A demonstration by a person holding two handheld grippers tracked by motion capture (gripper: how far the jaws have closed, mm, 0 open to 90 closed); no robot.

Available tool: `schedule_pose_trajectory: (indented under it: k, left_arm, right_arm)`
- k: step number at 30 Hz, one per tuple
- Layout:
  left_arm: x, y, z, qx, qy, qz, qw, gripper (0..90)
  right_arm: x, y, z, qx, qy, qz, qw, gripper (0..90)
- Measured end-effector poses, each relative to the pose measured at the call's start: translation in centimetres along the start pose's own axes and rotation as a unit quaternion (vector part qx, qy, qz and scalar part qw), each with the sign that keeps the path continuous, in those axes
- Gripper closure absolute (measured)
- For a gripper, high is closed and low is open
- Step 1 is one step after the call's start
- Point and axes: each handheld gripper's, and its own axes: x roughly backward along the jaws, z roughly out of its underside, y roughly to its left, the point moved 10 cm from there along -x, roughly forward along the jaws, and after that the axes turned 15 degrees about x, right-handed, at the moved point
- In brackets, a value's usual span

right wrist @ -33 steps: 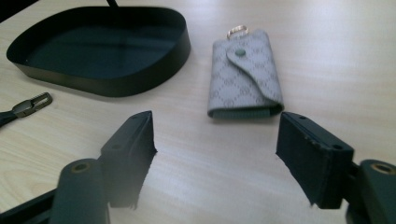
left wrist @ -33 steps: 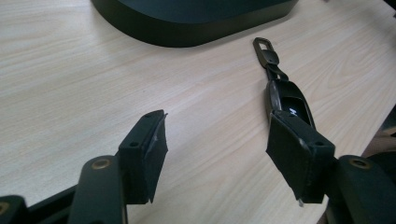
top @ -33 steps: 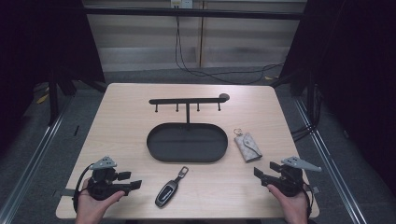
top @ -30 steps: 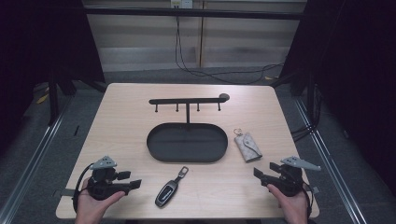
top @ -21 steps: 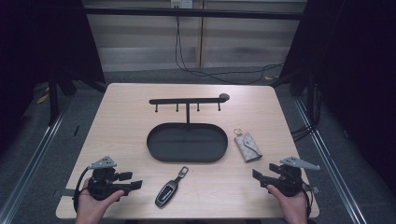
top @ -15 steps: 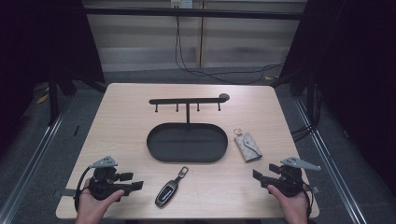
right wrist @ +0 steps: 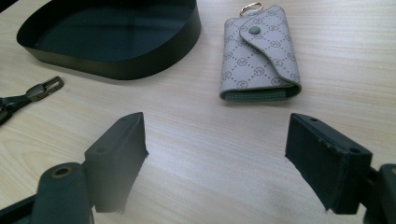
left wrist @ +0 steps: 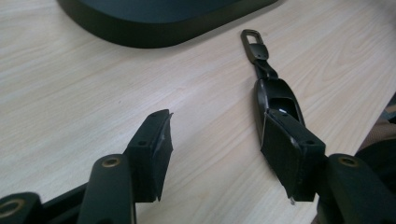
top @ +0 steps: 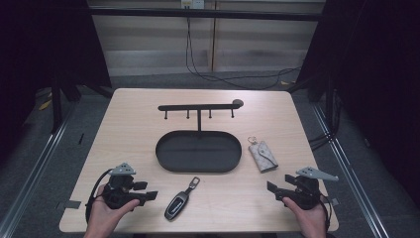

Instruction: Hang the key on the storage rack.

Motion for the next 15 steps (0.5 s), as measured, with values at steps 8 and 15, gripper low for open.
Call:
schedule_pose_trajectory:
  k: [8,15]
  left_arm:
    - [-0.2,0.1,-0.7,-0.018,0.026,-0.023,0.9992,43.2]
    - [-0.5,-0.2,-2.1,-0.023,0.029,-0.035,0.9987,48.2]
  right_arm:
    - [0.0,0.0,0.0,0.002,0.0,0.0,1.0,19.9]
    - [0.1,0.1,0.0,0.002,-0.004,-0.003,1.0,20.0]
